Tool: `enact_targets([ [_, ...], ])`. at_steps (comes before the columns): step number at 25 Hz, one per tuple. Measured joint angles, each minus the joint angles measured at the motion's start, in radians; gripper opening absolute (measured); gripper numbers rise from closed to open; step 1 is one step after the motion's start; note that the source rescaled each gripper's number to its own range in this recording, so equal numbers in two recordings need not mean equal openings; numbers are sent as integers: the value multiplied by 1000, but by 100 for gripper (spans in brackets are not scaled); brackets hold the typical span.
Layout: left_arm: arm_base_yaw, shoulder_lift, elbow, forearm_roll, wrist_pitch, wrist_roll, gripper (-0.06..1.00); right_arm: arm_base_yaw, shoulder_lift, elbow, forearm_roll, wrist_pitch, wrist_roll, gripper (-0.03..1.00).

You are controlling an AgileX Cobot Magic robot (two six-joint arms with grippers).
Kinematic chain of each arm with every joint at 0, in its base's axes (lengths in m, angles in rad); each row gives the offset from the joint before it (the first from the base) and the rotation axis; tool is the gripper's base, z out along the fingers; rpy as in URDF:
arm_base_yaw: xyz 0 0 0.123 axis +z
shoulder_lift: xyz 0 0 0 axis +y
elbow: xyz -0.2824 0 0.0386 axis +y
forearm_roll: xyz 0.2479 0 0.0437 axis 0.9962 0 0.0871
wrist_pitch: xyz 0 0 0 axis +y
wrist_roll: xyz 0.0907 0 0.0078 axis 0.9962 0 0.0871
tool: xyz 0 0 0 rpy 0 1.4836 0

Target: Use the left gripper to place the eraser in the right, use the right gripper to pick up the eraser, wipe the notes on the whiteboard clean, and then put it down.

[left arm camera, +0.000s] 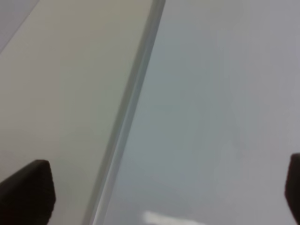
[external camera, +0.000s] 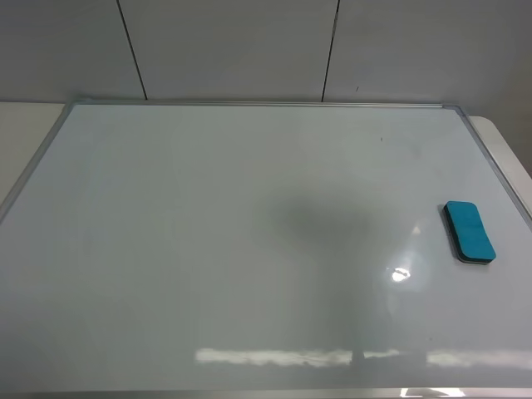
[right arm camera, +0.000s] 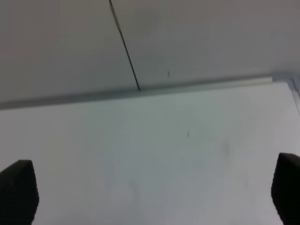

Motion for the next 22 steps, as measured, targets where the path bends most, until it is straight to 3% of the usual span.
enact_targets([
  [5, 0, 0, 0, 0, 0, 0, 100, 11, -250, 0, -99, 155, 74, 100],
  [9, 0, 0, 0, 0, 0, 0, 100, 31, -383, 0, -336, 329, 264, 100],
  [11, 0, 0, 0, 0, 0, 0, 100, 47, -438, 1, -511, 391, 356, 100],
  [14, 0, 0, 0, 0, 0, 0, 100, 80, -507, 3, -673, 457, 460, 100],
  [18, 0, 0, 0, 0, 0, 0, 100, 116, -544, 48, -723, 498, 500, 100],
  [22, 0, 0, 0, 0, 0, 0, 100, 126, -544, 137, -668, 515, 493, 100],
])
